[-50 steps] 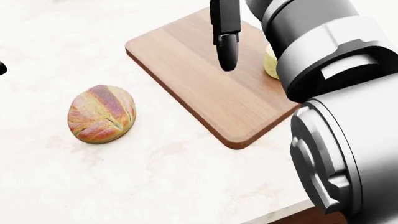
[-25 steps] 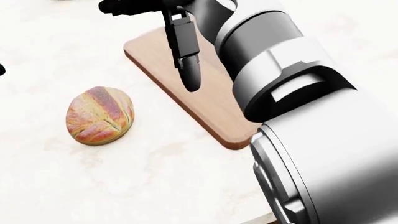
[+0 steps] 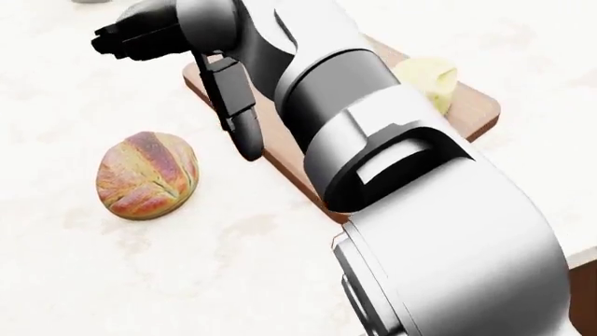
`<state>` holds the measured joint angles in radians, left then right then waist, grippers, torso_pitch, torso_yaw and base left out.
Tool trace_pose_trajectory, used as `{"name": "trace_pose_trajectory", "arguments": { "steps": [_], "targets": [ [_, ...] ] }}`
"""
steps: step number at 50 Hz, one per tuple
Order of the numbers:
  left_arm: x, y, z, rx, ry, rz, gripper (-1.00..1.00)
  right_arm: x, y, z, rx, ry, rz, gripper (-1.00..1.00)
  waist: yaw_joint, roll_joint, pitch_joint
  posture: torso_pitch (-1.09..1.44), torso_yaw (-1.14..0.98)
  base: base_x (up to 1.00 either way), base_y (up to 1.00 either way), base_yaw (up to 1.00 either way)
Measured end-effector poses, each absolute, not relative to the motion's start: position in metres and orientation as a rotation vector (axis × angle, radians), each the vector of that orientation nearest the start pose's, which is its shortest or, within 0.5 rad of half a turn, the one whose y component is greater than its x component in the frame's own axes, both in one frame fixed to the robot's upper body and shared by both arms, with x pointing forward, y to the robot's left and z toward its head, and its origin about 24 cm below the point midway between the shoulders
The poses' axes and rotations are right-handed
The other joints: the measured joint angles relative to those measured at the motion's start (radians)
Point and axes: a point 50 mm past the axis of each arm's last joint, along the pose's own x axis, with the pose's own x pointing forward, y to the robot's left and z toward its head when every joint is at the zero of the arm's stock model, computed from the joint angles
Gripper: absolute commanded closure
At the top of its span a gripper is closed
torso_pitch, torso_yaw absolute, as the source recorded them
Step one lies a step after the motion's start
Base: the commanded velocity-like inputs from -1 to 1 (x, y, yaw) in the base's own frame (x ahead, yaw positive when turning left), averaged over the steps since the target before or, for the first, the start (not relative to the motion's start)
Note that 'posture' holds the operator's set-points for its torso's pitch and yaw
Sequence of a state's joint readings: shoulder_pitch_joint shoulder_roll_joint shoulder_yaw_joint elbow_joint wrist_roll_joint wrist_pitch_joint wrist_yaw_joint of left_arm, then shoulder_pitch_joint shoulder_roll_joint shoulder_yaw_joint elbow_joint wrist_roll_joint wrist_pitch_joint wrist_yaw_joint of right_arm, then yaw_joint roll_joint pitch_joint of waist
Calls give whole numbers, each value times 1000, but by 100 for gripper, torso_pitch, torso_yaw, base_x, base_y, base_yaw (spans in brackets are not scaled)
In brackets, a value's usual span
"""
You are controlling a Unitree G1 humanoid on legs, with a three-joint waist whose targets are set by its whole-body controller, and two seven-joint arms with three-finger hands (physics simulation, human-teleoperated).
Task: Place the bread and cheese on the cutting board.
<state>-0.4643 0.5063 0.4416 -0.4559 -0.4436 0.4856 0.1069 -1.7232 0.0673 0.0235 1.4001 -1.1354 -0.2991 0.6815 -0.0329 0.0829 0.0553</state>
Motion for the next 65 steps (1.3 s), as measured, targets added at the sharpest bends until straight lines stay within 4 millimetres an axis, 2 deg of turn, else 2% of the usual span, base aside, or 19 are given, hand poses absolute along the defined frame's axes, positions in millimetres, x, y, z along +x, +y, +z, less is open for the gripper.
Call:
{"name": "trace_pose_trajectory", "arguments": {
  "steps": [26, 38, 51, 65],
  "targets": [
    [255, 263, 275, 24, -570, 218, -100, 366, 73, 253, -1622, -313, 1033, -100, -1, 5, -3, 0, 0, 0, 0, 0],
    [255, 263, 273, 20, -567, 219, -100, 364, 78, 245, -1609, -351, 1040, -100, -1, 5, -4, 0, 0, 0, 0, 0],
    [254, 265, 274, 19, -569, 224, -100, 360, 80, 227, -1624, -285, 1131, -100, -2, 6, -4, 0, 0, 0, 0, 0],
    [253, 265, 273, 14, -569, 224, -100, 359, 81, 226, -1631, -297, 1133, -100, -2, 8, -7, 0, 0, 0, 0, 0]
  ]
}}
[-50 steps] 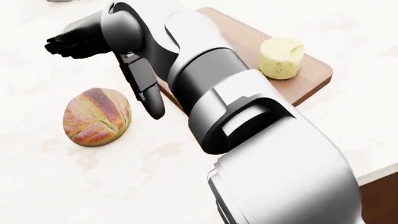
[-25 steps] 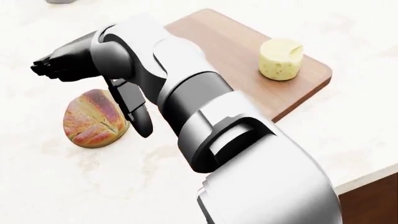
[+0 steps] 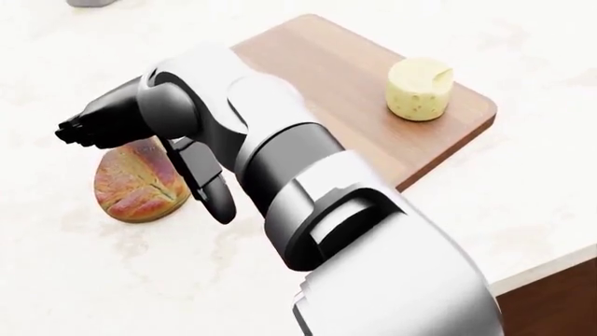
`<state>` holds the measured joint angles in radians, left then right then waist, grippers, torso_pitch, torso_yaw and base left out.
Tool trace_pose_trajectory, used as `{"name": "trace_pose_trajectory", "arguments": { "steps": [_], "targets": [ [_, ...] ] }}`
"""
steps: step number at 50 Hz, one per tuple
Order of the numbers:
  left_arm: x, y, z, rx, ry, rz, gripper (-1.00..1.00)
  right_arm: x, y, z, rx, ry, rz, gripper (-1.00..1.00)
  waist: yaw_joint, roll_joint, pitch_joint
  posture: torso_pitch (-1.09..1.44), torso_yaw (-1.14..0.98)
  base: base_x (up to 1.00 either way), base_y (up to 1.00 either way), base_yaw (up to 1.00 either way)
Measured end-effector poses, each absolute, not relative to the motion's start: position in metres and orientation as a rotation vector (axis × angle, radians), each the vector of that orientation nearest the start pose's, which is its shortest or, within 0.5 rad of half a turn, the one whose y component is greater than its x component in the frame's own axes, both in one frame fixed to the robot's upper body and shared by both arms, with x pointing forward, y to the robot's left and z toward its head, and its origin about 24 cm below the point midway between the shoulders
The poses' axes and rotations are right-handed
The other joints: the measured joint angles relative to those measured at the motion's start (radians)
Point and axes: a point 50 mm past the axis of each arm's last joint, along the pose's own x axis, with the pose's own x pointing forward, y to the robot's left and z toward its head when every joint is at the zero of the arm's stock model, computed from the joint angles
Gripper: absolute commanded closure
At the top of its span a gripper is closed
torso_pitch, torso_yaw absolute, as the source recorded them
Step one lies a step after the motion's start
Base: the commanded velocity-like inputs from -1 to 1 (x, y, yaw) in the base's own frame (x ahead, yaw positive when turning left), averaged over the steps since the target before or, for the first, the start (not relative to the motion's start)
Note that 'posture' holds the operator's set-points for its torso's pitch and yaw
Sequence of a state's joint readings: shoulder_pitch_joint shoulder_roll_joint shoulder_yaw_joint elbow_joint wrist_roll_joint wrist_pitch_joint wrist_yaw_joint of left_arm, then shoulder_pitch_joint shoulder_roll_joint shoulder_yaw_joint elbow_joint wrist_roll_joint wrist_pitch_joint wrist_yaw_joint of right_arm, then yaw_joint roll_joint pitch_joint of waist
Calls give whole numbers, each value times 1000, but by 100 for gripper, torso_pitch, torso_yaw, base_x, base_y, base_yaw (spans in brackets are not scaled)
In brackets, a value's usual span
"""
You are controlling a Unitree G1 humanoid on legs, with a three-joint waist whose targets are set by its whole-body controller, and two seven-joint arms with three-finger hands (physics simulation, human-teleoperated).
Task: Place the bread and cheese on the cutting board.
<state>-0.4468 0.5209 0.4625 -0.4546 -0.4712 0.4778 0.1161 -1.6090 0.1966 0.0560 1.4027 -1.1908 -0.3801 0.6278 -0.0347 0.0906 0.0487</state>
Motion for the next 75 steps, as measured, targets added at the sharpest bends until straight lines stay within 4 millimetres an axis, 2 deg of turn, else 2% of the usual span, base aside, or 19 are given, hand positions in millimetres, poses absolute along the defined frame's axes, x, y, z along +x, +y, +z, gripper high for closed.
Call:
{"name": "trace_pose_trajectory", "arguments": {
  "steps": [16, 17, 18, 20, 28, 33, 45, 51, 55, 56, 58, 59, 67, 75],
  "targets": [
    [252, 265, 271, 11, -565, 227, -100, 359, 81, 219, -1631, -277, 1146, -100, 0, 0, -1, 0, 0, 0, 0, 0],
    [252, 266, 271, 11, -565, 227, -100, 359, 81, 219, -1631, -277, 1147, -84, 0, 0, -1, 0, 0, 0, 0, 0],
    [252, 266, 270, 11, -565, 227, -100, 359, 81, 219, -1630, -278, 1146, -23, 0, 0, -1, 0, 0, 0, 0, 0],
    [252, 266, 270, 11, -564, 227, -100, 359, 82, 220, -1622, -292, 1138, -7, 1, 1, -1, 0, 0, 0, 0, 0],
    [251, 266, 269, 12, -564, 229, -100, 358, 84, 224, -1607, -324, 1127, 18, 4, 1, -5, 0, 0, 0, 0, 0],
    [251, 267, 269, 12, -564, 230, -100, 358, 84, 223, -1609, -325, 1127, 15, 4, 2, -5, 0, 0, 0, 0, 0],
    [252, 266, 268, 13, -562, 229, -100, 361, 77, 228, -1613, -293, 1135, 25, 3, -1, 1, 0, 0, 0, 0, 0],
    [254, 266, 268, 13, -557, 228, -100, 368, 67, 242, -1623, -286, 1092, 28, 0, -3, 5, 0, 0, 0, 0, 0],
    [253, 266, 268, 15, -557, 229, -100, 370, 63, 255, -1621, -311, 1057, 39, -1, -4, 6, 0, 0, 0, 0, 0],
    [253, 266, 268, 15, -558, 229, -100, 370, 62, 258, -1619, -319, 1051, 44, -1, -4, 6, 0, 0, 0, 0, 0],
    [253, 266, 269, 16, -561, 227, -100, 370, 62, 263, -1612, -333, 1041, 70, -1, -5, 7, 0, 0, 0, 0, 0],
    [253, 266, 269, 16, -562, 226, -100, 370, 61, 266, -1609, -338, 1036, 100, 0, -5, 7, 0, 0, 0, 0, 0],
    [253, 265, 270, 17, -564, 225, -100, 375, 49, 291, -1601, -356, 961, 100, 0, -8, 10, 0, 0, 0, 0, 0],
    [254, 264, 271, 17, -563, 221, -100, 384, 30, 307, -1589, -351, 862, 100, 2, -11, 12, 0, 0, 0, 0, 0]
  ]
}}
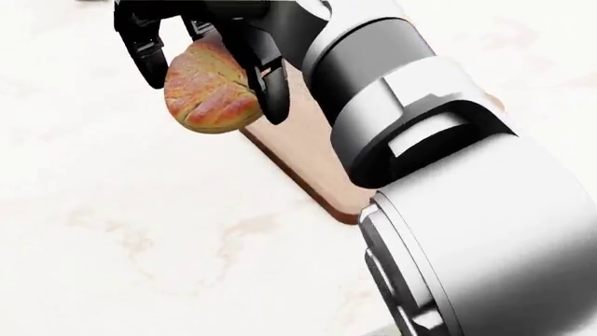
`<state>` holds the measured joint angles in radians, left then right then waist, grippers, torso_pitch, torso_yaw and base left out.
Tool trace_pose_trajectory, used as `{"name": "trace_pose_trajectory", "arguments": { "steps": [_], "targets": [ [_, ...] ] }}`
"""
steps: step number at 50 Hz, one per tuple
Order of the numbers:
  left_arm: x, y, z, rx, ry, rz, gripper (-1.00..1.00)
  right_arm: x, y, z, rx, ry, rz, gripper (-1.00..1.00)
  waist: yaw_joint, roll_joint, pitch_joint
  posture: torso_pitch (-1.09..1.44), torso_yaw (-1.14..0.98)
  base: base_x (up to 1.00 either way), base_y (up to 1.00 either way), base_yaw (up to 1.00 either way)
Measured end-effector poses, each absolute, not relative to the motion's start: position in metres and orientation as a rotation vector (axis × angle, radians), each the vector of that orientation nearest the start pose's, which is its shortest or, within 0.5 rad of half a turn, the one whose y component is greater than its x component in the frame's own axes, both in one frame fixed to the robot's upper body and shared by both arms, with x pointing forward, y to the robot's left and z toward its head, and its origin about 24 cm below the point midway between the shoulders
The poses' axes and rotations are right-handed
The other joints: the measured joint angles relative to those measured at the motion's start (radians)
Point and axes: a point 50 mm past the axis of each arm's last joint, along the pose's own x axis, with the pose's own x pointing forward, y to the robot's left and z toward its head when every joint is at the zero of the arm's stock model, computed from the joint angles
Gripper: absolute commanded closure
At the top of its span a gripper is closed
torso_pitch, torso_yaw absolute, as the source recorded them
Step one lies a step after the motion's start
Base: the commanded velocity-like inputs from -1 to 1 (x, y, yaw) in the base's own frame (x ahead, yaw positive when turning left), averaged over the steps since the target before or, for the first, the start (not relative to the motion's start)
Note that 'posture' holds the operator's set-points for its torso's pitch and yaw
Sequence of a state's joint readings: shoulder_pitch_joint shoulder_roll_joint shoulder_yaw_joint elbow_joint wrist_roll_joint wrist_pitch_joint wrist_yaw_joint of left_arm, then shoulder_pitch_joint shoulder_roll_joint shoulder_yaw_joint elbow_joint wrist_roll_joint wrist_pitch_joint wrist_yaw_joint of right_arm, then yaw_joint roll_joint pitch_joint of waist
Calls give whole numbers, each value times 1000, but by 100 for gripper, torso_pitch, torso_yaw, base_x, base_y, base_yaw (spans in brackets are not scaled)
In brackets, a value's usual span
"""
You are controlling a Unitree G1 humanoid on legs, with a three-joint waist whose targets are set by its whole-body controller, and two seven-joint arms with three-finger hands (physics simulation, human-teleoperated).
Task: Place the bread and cheese on the cutting board.
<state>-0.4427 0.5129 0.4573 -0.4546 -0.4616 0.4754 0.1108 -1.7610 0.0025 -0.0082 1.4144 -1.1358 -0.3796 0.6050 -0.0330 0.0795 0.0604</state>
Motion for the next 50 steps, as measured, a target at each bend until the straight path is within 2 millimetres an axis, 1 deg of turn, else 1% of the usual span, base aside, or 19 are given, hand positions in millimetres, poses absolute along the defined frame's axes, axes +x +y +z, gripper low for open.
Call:
{"name": "trace_pose_trajectory", "arguments": {
  "steps": [16, 23, 31, 41, 50],
  "targets": [
    [254, 263, 269, 17, -558, 218, -100, 400, -10, 315, -1591, -265, 702, 100, 3, -6, 2, 0, 0, 0, 0, 0],
    [254, 263, 269, 18, -559, 220, -100, 406, -23, 312, -1575, -221, 652, 100, 5, -9, 1, 0, 0, 0, 0, 0],
    [254, 263, 269, 20, -559, 222, -100, 415, -42, 307, -1531, -173, 547, 100, 8, -12, 0, 0, 0, 0, 0, 0],
    [255, 262, 269, 21, -558, 217, -100, 419, -51, 301, -1509, -169, 505, 100, 9, -15, -1, 0, 0, 0, 0, 0],
    [256, 261, 269, 20, -554, 214, -100, 420, -52, 293, -1496, -147, 491, 100, 10, -17, -1, 0, 0, 0, 0, 0]
  ]
}}
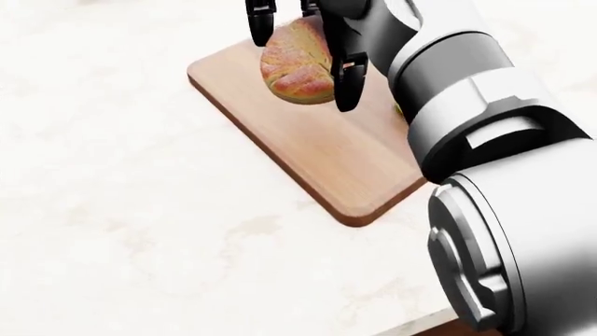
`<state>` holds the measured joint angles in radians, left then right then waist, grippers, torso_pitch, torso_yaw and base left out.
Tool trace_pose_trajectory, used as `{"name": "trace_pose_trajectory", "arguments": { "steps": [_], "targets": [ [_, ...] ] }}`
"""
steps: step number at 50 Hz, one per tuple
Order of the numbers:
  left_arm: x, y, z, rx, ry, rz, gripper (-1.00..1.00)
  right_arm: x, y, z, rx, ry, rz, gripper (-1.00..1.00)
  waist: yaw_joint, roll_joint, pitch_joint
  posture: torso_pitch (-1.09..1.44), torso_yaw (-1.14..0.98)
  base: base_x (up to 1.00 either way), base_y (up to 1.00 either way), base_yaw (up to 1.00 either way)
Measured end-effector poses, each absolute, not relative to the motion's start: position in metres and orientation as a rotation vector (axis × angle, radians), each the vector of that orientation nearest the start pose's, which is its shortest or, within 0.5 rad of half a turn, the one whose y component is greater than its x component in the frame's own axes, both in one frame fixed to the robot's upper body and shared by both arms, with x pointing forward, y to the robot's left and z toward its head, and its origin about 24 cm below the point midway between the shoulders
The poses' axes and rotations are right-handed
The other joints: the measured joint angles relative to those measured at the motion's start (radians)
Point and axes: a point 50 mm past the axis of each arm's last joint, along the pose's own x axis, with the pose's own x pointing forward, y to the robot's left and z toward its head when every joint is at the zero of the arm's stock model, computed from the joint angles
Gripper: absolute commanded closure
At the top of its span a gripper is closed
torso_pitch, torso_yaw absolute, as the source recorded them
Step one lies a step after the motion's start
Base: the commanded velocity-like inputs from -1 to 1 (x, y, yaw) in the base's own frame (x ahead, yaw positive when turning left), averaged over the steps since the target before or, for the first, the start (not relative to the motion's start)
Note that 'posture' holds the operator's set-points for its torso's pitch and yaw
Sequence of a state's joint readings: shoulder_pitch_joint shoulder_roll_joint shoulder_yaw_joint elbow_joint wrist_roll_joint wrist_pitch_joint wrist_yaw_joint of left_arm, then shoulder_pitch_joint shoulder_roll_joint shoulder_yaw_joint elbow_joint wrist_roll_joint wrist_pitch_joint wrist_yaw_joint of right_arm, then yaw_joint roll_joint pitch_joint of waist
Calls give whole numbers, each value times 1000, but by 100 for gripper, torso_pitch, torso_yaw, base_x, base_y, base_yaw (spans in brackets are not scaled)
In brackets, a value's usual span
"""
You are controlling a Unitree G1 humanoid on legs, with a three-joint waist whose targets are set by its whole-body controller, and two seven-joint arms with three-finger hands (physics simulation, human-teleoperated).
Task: Place the bread and cheese on the cutting board.
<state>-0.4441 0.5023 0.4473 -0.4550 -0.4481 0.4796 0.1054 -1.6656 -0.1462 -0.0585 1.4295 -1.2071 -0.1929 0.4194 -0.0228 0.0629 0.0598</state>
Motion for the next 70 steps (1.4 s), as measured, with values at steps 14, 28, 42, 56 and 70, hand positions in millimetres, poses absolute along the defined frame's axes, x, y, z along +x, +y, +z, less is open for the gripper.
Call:
{"name": "trace_pose_trajectory", "arguments": {
  "steps": [14, 28, 42, 56, 70],
  "targets": [
    [255, 262, 267, 21, -552, 218, -100, 427, -67, 276, -1439, -97, 381, 100, 4, -2, -2, 0, 0, 0, 0, 0],
    [256, 261, 266, 22, -548, 214, -100, 429, -74, 274, -1398, -73, 327, 100, 5, -4, -6, 0, 0, 0, 0, 0],
    [256, 261, 265, 23, -545, 214, -100, 431, -84, 265, -1344, -2, 310, 100, 6, -4, -5, 0, 0, 0, 0, 0],
    [255, 261, 264, 23, -543, 213, -100, 432, -86, 256, -1334, 22, 313, 100, 7, -4, -7, 0, 0, 0, 0, 0],
    [255, 261, 265, 23, -544, 212, -100, 432, -86, 254, -1329, 25, 322, -100, 6, -4, -8, 0, 0, 0, 0, 0]
  ]
}}
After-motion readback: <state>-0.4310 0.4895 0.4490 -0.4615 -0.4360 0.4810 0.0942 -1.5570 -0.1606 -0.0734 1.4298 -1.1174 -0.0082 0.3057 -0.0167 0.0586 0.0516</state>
